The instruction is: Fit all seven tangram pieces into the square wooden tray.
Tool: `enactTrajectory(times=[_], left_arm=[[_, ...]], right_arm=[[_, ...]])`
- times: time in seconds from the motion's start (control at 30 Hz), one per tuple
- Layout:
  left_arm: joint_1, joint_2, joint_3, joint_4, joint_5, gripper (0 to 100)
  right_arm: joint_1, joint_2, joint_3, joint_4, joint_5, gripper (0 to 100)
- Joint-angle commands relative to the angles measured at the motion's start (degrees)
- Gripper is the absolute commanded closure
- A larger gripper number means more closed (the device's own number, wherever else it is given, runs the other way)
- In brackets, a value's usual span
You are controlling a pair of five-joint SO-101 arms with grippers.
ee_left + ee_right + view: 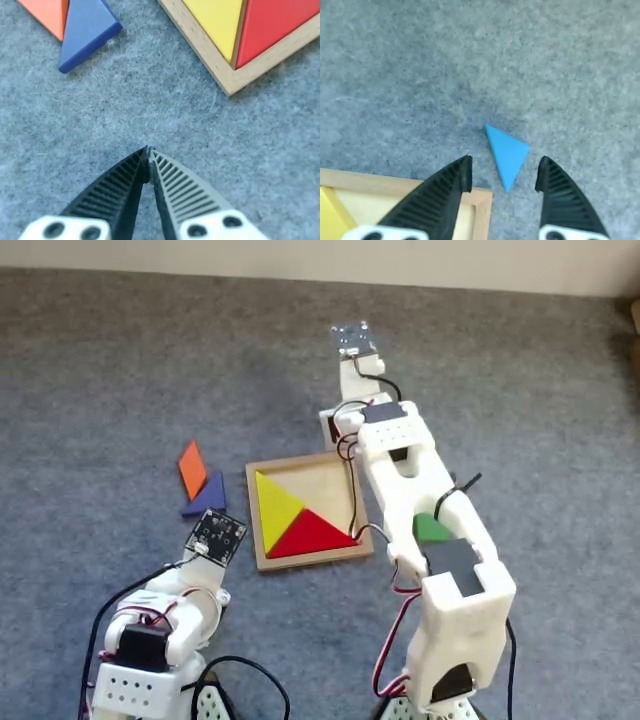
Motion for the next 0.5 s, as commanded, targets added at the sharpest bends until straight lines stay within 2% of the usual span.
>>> enactTrajectory(times=[0.0, 0.47], left_arm=[[-0.48, -2.33, 1.10, 0.18, 0.44, 99], [-0.40, -2.33, 1.10, 0.18, 0.44, 99]], right_arm=[[-0.48, -1.36, -0.48, -1.36, -0.70, 78.9], [-0.31, -1.19, 9.54, -19.21, -0.35, 78.9]])
